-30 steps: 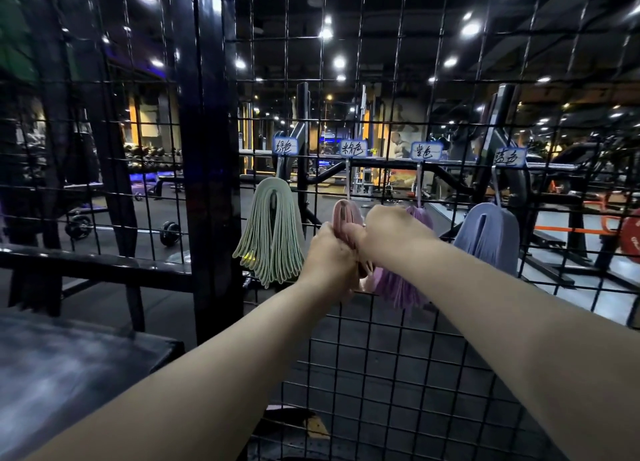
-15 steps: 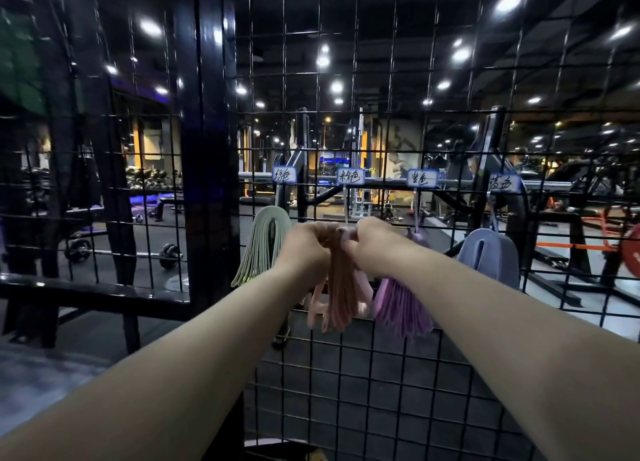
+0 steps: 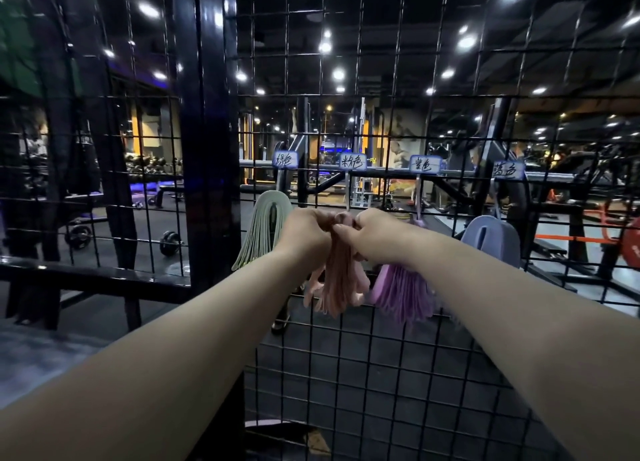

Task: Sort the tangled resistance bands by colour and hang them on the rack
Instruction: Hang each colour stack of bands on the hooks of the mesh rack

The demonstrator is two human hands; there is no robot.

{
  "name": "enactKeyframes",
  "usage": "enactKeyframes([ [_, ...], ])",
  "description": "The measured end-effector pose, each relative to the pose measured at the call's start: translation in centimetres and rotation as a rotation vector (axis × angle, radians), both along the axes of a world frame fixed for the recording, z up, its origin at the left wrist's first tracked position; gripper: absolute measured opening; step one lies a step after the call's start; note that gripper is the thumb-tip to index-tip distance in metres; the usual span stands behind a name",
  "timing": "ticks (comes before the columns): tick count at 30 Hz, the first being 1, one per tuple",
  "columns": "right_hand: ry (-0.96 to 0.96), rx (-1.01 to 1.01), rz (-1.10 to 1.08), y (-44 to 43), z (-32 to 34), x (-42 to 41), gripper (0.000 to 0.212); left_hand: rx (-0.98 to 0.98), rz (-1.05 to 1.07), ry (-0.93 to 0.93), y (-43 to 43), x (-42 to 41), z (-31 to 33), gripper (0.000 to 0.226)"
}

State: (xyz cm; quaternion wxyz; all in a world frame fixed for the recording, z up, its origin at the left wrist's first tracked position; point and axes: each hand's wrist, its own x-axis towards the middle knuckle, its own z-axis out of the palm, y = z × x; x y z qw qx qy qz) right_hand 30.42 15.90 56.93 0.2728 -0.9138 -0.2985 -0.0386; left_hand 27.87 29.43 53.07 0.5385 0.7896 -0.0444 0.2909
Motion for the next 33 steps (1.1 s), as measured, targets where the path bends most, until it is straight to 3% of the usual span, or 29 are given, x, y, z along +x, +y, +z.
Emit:
enactKeyframes([
  [3,-0.089,-0.06,-0.061,0.0,0.0,0.3,0.036,0.029,0.02,0.045,-0.2,-0.5,0.3,0.034],
  [7,-0.208,-0.131,-0.119,0.6,-0.4,0.8,0.022,0.008,0.002,-0.004,-0.8,-1.0,0.6,0.016],
  [9,-0.237,-0.14,-0.151,0.9,-0.8,0.9,0.022,0.024,0.02,-0.026,-0.7,-0.6,0.3,0.017],
  [12,-0.233,-0.121,-0.168,1.2,-1.2,1.0,0.029,0.026,0.017,-0.033,-0.5,0.1,-0.3,0.029],
  [16,-0.25,-0.141,-0.166,1.3,-1.5,1.3,0.031,-0.004,0.03,-0.027,-0.3,1.1,-0.9,0.025],
  [20,-0.227,-0.169,-0.16,1.3,-1.9,1.0,0.017,-0.022,0.002,-0.04,-0.4,1.3,-1.6,0.021],
  [23,-0.178,-0.123,-0.153,0.9,-2.6,0.6,0.014,0.067,0.045,-0.001,-0.7,1.0,-2.7,0.02],
  [26,-0.145,-0.14,-0.134,0.5,-3.6,0.6,0.02,0.029,0.013,0.06,-0.9,0.5,-3.9,0.025],
  [33,-0.083,-0.126,-0.093,-0.2,-7.1,0.4,0.01,0.019,0.018,0.108,-1.7,0.0,-7.0,0.029],
])
